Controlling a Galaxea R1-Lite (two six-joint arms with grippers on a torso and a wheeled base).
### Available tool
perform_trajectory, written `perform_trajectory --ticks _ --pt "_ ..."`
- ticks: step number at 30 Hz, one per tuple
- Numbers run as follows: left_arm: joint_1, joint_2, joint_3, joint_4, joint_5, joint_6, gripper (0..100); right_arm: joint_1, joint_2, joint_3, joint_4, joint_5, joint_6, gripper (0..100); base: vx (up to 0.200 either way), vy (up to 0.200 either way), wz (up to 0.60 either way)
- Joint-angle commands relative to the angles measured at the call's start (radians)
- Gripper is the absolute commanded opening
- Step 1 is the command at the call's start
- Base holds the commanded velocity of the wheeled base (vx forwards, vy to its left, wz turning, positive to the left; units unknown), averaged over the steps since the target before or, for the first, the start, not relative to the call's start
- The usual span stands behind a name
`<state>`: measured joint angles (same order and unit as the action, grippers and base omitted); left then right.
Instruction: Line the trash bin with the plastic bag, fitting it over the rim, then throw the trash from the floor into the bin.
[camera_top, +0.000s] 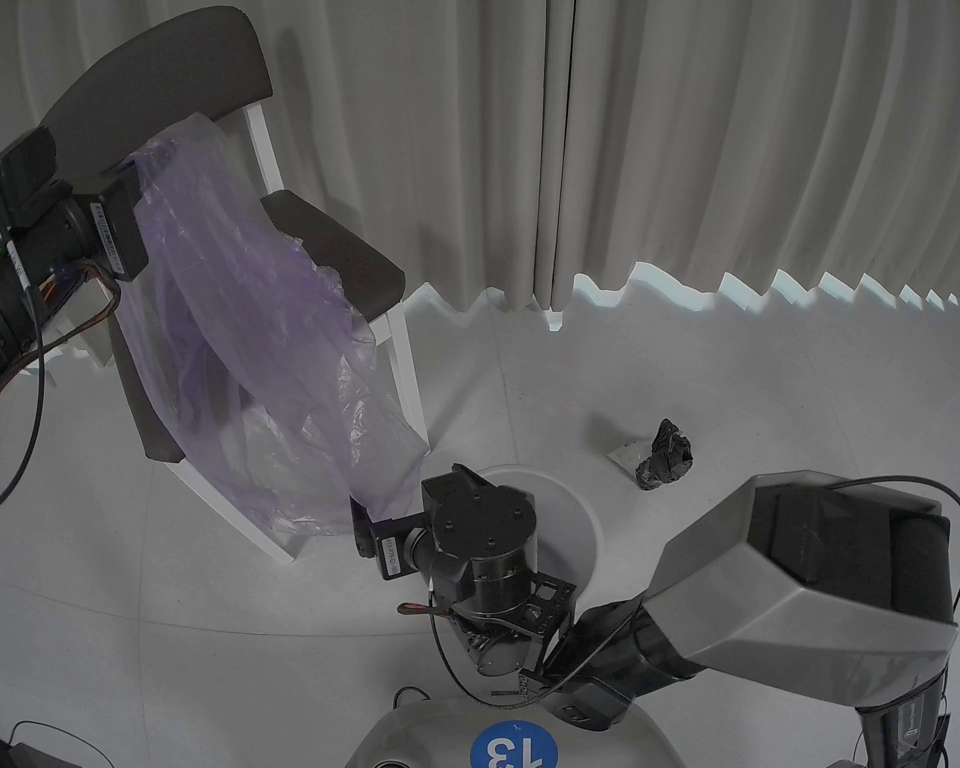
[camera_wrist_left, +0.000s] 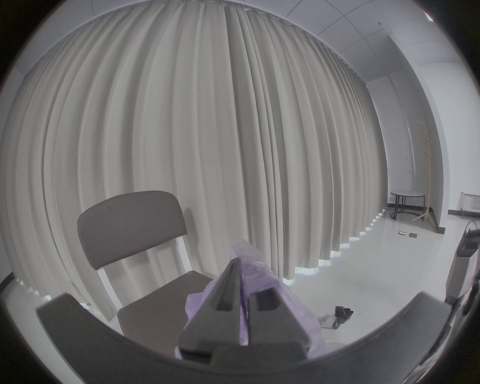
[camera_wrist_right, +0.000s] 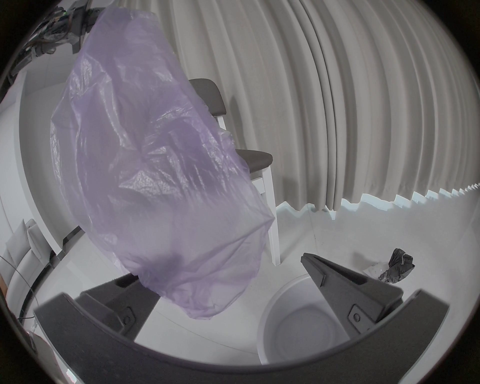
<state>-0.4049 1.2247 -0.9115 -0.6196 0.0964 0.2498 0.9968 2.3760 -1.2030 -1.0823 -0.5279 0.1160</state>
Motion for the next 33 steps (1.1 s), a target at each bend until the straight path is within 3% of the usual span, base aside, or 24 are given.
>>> perform_trajectory --ticks 1,14,33 --pt "0.000 0.004 -0.001 -0.002 0.000 0.000 0 0.019 0.025 -0.009 -0.001 0.000 -0.001 100 0.000 0.000 0.00" --pt "0.003 0.004 -0.001 0.000 0.000 0.000 0 0.036 0.052 -0.058 0.042 -0.057 0.001 100 0.000 0.000 0.00" --pt "0.005 0.003 -0.001 0.000 0.000 0.002 0 -0.007 0.009 -0.056 0.047 -0.113 -0.016 100 0.000 0.000 0.00"
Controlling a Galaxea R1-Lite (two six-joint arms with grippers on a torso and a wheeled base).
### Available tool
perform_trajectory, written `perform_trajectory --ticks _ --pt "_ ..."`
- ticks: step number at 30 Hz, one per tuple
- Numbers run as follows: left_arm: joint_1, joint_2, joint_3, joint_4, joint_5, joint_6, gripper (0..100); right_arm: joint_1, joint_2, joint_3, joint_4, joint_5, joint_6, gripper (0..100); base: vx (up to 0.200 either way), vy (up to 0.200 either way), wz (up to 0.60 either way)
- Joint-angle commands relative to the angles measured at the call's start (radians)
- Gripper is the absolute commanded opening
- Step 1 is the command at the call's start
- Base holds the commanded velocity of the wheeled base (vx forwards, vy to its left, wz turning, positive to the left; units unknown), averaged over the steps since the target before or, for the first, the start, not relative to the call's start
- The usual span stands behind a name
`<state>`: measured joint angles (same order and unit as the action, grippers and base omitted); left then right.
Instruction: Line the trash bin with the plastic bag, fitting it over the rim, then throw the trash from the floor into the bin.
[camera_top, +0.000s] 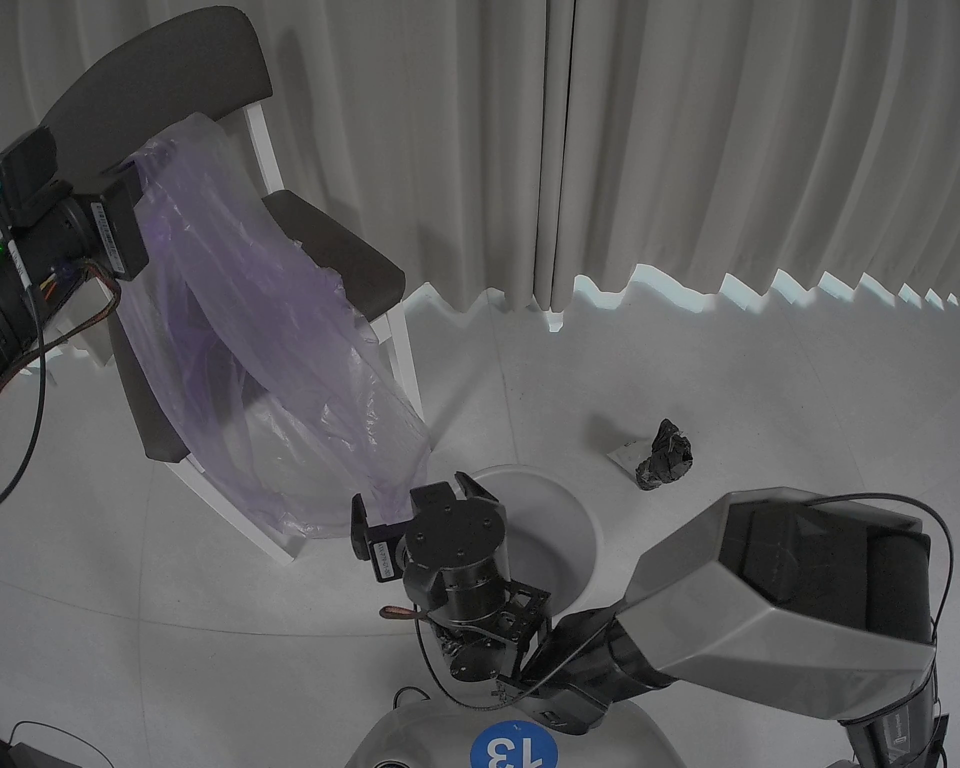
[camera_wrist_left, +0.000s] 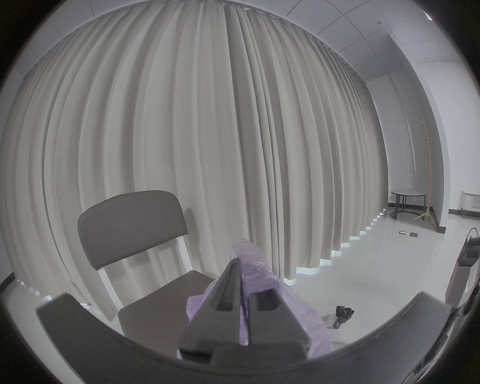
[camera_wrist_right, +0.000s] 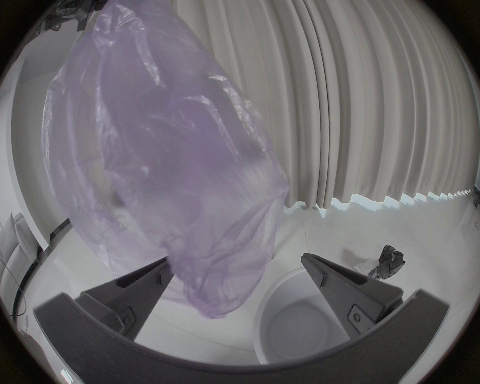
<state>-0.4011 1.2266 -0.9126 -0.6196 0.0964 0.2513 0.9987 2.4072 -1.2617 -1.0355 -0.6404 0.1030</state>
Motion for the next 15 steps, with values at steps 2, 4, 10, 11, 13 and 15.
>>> perform_trajectory --ticks 2,4,10,11,13,15 --pt "-0.001 0.001 0.000 0.000 0.000 0.000 0 -0.011 -0.028 0.005 0.000 -0.004 -0.006 100 0.000 0.000 0.00" --pt "0.001 0.001 0.000 0.000 0.000 0.000 0 -0.011 -0.030 0.008 -0.001 -0.004 -0.008 100 0.000 0.000 0.00" --pt "0.001 0.001 0.000 0.000 0.000 0.000 0 -0.005 -0.020 0.027 -0.003 -0.004 -0.008 100 0.000 0.000 0.00" --pt "0.001 0.002 0.000 0.000 0.000 0.000 0 -0.002 -0.019 0.030 -0.003 -0.004 -0.008 100 0.000 0.000 0.00" --pt "0.001 0.001 -0.003 0.000 0.000 0.000 0 0.001 -0.016 0.035 -0.005 -0.004 -0.008 100 0.000 0.000 0.00" --pt "0.001 0.002 -0.003 0.000 0.000 0.000 0 0.001 -0.016 0.035 -0.005 -0.004 -0.008 100 0.000 0.000 0.00"
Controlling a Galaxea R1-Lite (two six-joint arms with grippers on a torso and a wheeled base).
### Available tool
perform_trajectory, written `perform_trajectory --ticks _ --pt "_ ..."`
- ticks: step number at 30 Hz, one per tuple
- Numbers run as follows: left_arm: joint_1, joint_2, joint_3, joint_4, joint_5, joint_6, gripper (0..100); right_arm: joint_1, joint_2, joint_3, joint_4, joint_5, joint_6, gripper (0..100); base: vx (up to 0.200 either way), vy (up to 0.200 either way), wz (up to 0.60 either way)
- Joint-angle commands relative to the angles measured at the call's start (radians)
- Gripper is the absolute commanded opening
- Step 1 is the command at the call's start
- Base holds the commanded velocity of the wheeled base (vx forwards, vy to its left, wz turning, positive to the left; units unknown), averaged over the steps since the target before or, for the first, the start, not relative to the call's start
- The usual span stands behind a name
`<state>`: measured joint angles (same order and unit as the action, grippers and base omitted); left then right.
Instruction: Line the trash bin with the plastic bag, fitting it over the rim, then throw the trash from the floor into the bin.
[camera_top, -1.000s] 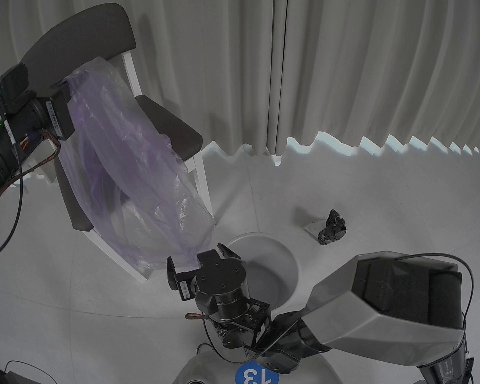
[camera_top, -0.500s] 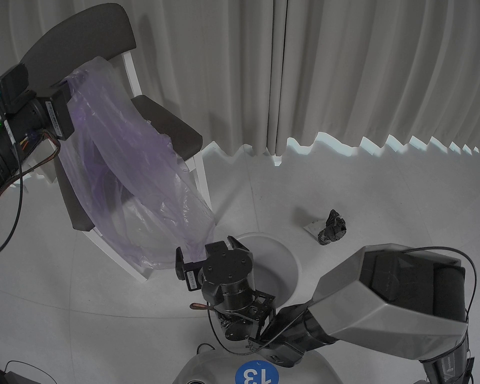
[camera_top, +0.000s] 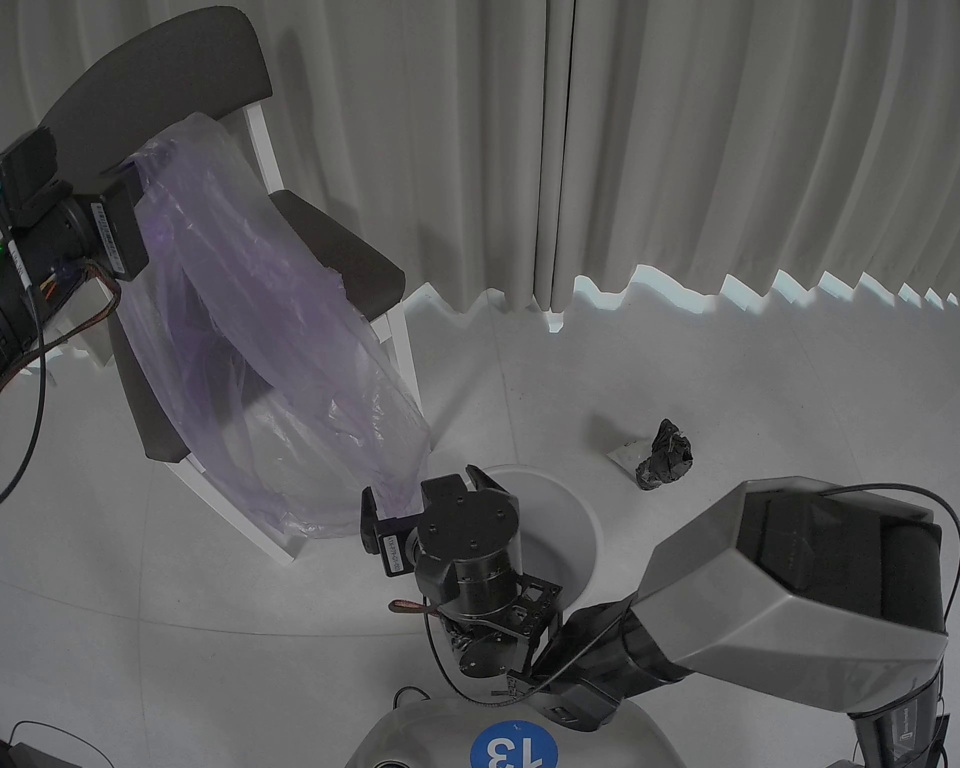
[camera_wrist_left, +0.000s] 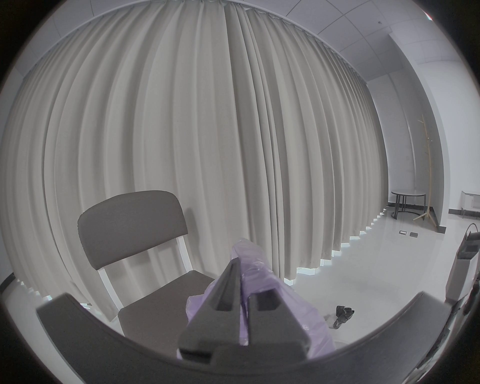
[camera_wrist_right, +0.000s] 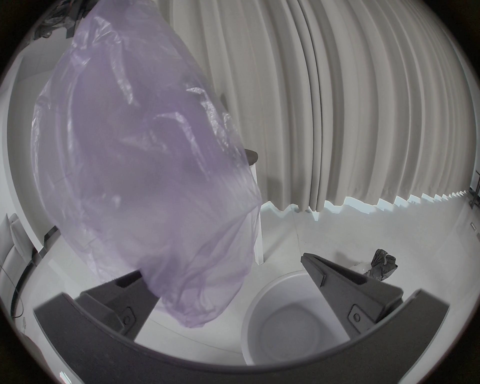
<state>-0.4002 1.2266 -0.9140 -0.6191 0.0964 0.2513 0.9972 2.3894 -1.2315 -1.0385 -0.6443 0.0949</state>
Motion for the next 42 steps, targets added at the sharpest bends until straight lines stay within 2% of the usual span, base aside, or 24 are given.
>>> perform_trajectory --ticks 1,4,5,31,38,42 --pt "0.000 0.002 -0.002 -0.001 0.000 0.000 0 0.003 0.002 0.004 -0.002 0.000 0.000 100 0.000 0.000 0.00" --pt "-0.002 0.002 -0.002 -0.001 0.000 0.000 0 0.003 0.002 0.006 0.000 0.000 0.000 100 0.000 0.000 0.00" --pt "-0.002 0.004 -0.003 -0.001 0.000 0.000 0 0.001 0.002 0.006 0.000 0.000 0.000 0 0.000 0.000 0.00" --pt "-0.008 -0.024 0.030 0.001 -0.004 0.002 0 -0.005 -0.095 0.107 -0.006 0.003 0.005 0 0.000 0.000 0.00" --pt "-0.009 -0.067 0.084 0.002 -0.086 0.075 0 -0.008 -0.217 0.173 -0.005 0.008 0.009 0 0.000 0.000 0.00" --pt "-0.040 -0.067 0.099 0.002 -0.090 0.083 0 -0.019 -0.294 0.260 -0.005 0.009 0.011 0 0.000 0.000 0.00"
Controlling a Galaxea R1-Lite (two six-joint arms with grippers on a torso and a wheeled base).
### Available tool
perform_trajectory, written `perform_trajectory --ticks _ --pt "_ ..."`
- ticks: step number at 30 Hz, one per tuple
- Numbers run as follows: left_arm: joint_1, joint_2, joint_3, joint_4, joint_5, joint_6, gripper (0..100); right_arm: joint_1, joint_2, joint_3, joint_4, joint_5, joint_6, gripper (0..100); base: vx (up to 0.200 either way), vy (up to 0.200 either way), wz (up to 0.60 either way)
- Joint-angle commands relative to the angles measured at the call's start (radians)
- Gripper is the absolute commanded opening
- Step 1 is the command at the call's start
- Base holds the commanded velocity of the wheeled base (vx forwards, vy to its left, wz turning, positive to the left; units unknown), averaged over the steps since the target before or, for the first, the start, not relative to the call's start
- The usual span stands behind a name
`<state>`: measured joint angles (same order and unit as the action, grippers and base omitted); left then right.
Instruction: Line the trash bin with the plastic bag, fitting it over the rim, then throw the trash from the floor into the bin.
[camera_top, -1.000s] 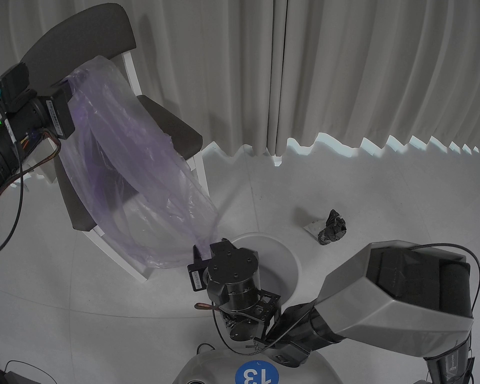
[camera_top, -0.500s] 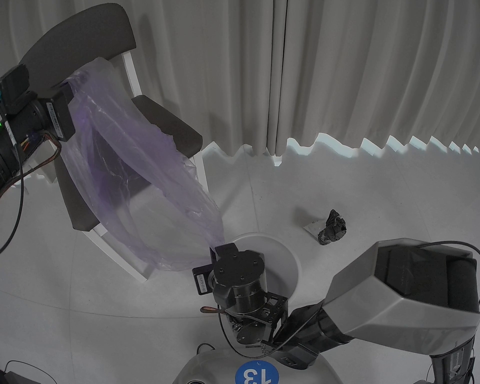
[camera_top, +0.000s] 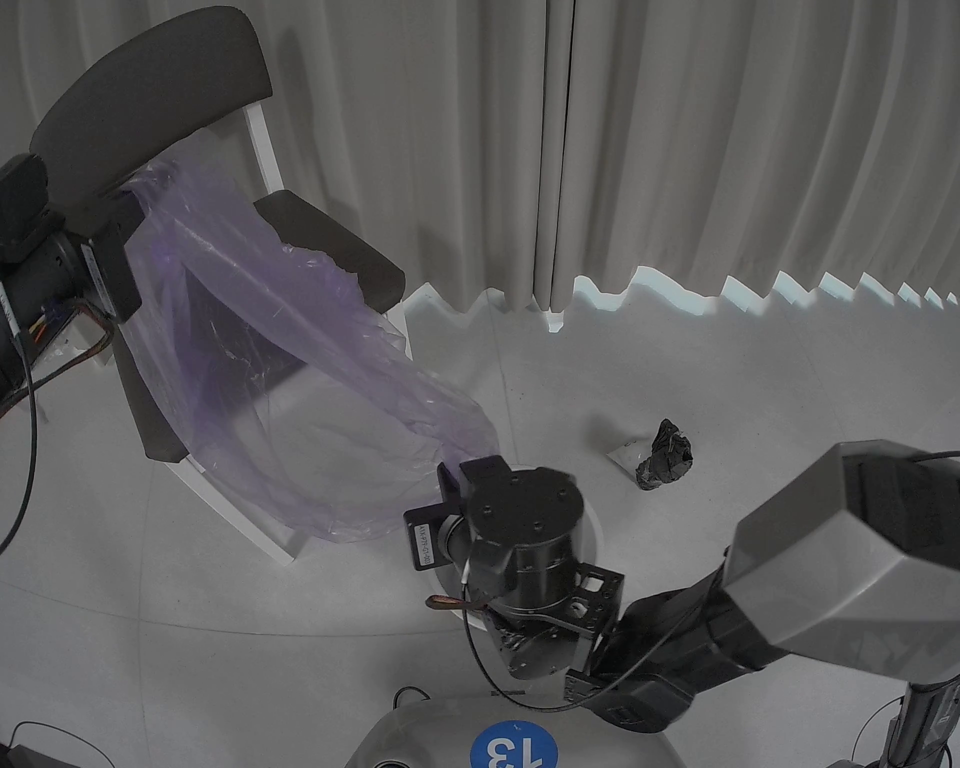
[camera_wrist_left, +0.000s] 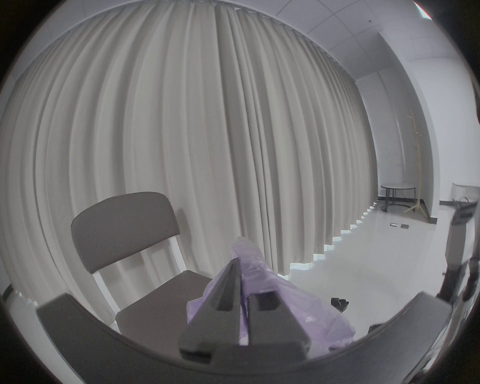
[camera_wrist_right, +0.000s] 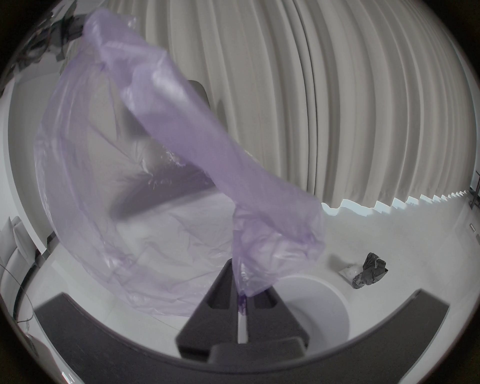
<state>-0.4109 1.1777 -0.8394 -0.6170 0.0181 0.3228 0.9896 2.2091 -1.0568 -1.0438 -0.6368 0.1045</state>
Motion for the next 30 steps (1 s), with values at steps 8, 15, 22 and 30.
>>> perform_trajectory --ticks 8,15,22,30 --pt "-0.082 -0.023 0.071 0.000 -0.012 0.001 0 -0.066 -0.240 0.242 -0.008 0.029 0.047 0 0.000 0.000 0.00" --pt "-0.097 -0.030 0.072 0.002 -0.012 0.004 0 -0.106 -0.399 0.417 -0.008 0.069 0.100 0 0.000 0.000 0.00" --pt "-0.151 -0.010 0.109 0.002 -0.012 -0.048 0 -0.129 -0.506 0.544 -0.007 0.072 0.104 0 0.000 0.000 0.00" --pt "-0.183 0.039 0.117 0.002 -0.006 -0.129 0 -0.190 -0.654 0.675 0.036 0.147 0.093 0 0.000 0.000 0.00"
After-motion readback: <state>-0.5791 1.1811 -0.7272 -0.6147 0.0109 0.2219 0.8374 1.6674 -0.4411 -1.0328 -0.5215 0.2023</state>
